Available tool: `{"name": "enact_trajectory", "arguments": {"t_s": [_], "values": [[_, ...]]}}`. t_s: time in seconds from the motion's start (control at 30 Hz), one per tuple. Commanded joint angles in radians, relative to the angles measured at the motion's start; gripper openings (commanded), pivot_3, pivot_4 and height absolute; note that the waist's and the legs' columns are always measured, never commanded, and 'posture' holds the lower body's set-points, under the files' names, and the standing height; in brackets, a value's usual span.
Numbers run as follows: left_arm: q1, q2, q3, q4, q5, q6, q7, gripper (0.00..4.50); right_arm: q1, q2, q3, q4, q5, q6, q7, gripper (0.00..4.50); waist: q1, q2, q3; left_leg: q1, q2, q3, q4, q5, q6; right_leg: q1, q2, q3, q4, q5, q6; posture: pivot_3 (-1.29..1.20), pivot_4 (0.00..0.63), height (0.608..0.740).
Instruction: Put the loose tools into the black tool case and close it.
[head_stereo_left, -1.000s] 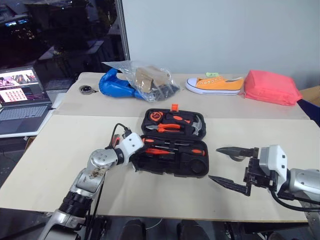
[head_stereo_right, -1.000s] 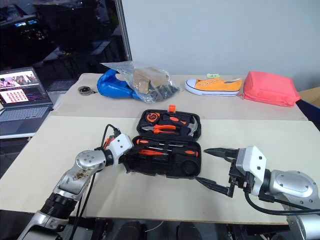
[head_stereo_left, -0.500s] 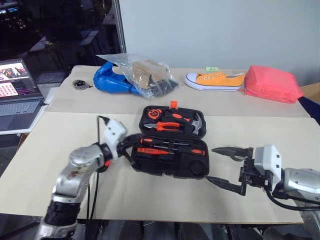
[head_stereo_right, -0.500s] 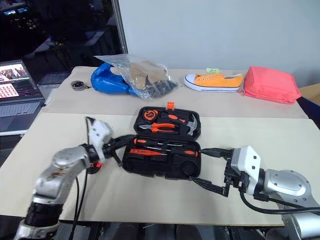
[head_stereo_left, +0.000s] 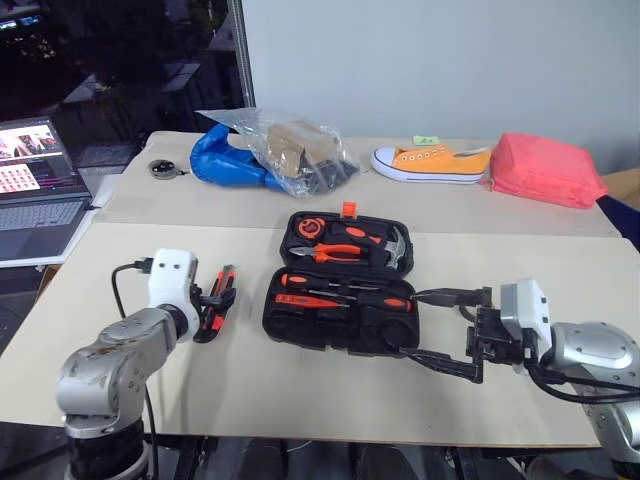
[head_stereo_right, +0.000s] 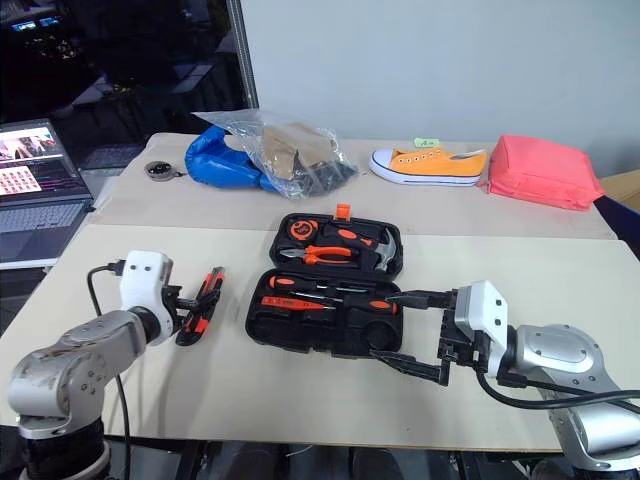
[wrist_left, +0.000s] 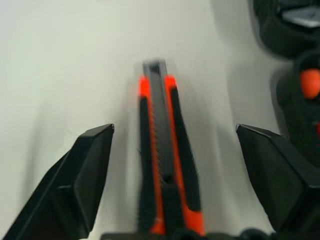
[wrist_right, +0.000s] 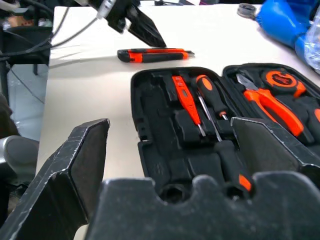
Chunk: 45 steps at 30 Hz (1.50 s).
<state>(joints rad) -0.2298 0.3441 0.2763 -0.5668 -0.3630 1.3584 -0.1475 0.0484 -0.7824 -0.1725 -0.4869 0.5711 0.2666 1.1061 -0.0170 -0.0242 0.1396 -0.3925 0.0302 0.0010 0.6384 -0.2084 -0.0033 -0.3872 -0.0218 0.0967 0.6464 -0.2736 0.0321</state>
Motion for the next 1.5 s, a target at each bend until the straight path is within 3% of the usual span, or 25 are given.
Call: {"name": "enact_trajectory", "arguments": {"t_s": [0.03,0.07,0.1,0.27,0.37,0.53,0.67,0.83,0.97,1.3,1.5], "values": [[-0.016,-0.025,0.002,0.054,0.032,0.017,0.041,4.2,-0.014,-0.001,-0.012,-0.01,0.012,-0.017,0.001,4.5,-0.001,0.0,0.0,-0.001,0.0,0.0,0.0,0.0,0.0,0.0,0.0,0.0,0.0,0.0,0.0,0.0,0.15,0.74],[-0.01,-0.02,0.001,0.067,0.043,0.013,0.047,3.68,-0.011,-0.001,-0.013,-0.013,0.011,-0.017,0.0,4.5,-0.003,0.0,0.0,-0.001,0.0,0.0,0.0,0.0,0.0,0.0,0.0,0.0,0.0,0.0,0.0,0.0,0.15,0.74],[-0.001,-0.012,0.0,0.076,0.048,0.011,0.046,3.52,-0.007,-0.001,-0.016,-0.016,0.011,-0.018,-0.002,4.5,-0.004,0.0,0.0,-0.001,0.0,0.0,0.0,0.0,0.0,-0.001,0.0,0.0,0.0,0.0,0.0,0.0,0.15,0.74],[0.037,0.041,-0.027,0.074,0.038,-0.057,-0.013,1.64,0.014,0.002,-0.027,-0.026,0.007,-0.021,-0.015,4.5,-0.008,0.0,0.0,0.0,0.0,0.0,-0.001,0.0,0.0,-0.001,0.0,0.001,0.0,0.0,0.0,0.0,0.15,0.74],[0.067,0.126,-0.045,0.017,-0.008,-0.213,-0.169,1.63,0.028,0.007,-0.027,-0.036,0.004,-0.021,-0.03,4.5,-0.011,0.0,0.0,0.0,0.0,0.001,-0.001,0.0,0.0,-0.001,0.0,0.001,0.0,0.0,0.0,0.0,0.15,0.74],[0.05,0.373,-0.045,0.01,-0.126,-0.486,-0.599,1.63,0.065,0.006,-0.047,-0.06,0.016,-0.013,-0.053,4.5,-0.009,-0.002,0.001,-0.001,0.002,0.001,-0.003,0.0,-0.001,-0.002,-0.001,0.0,0.0,0.001,-0.006,0.0,0.15,0.74],[-0.149,0.524,-0.292,0.126,-0.1,-0.662,-0.95,1.63,0.098,-0.005,-0.081,-0.061,0.019,-0.013,-0.047,4.5,0.008,-0.001,0.002,-0.001,0.0,0.002,-0.004,0.0,-0.001,-0.002,-0.002,-0.002,-0.004,0.0,-0.006,0.0,0.15,0.74],[-0.376,0.435,-0.619,0.35,0.077,-0.863,-1.121,1.63,0.175,-0.032,-0.168,-0.075,0.035,-0.014,-0.01,4.5,0.007,0.0,0.001,-0.003,-0.002,0.004,-0.004,0.0,-0.001,-0.001,-0.003,0.0,-0.006,-0.002,-0.001,0.0,0.15,0.74],[-0.443,0.359,-0.722,0.477,0.175,-0.94,-1.135,1.63,0.232,-0.055,-0.242,-0.062,0.035,-0.036,0.031,4.5,-0.007,-0.001,0.002,-0.008,0.0,0.003,-0.004,-0.001,0.001,-0.004,0.0,0.0,-0.006,0.0,-0.005,0.0,0.15,0.74],[-0.429,0.342,-0.804,0.516,0.298,-1.005,-1.167,1.63,0.268,-0.076,-0.311,-0.047,0.044,-0.025,0.074,4.5,-0.003,-0.001,0.002,-0.006,0.0,0.001,0.0,-0.001,0.001,-0.003,0.001,0.0,-0.002,-0.003,0.0,0.0,0.15,0.74],[-0.419,0.348,-0.786,0.515,0.288,-1.011,-1.196,1.63,0.258,-0.079,-0.302,-0.049,0.045,-0.021,0.074,4.5,-0.005,0.0,0.002,-0.005,0.0,0.001,0.0,0.0,0.001,-0.002,0.001,0.0,-0.001,-0.003,0.0,0.0,0.15,0.74]]}}
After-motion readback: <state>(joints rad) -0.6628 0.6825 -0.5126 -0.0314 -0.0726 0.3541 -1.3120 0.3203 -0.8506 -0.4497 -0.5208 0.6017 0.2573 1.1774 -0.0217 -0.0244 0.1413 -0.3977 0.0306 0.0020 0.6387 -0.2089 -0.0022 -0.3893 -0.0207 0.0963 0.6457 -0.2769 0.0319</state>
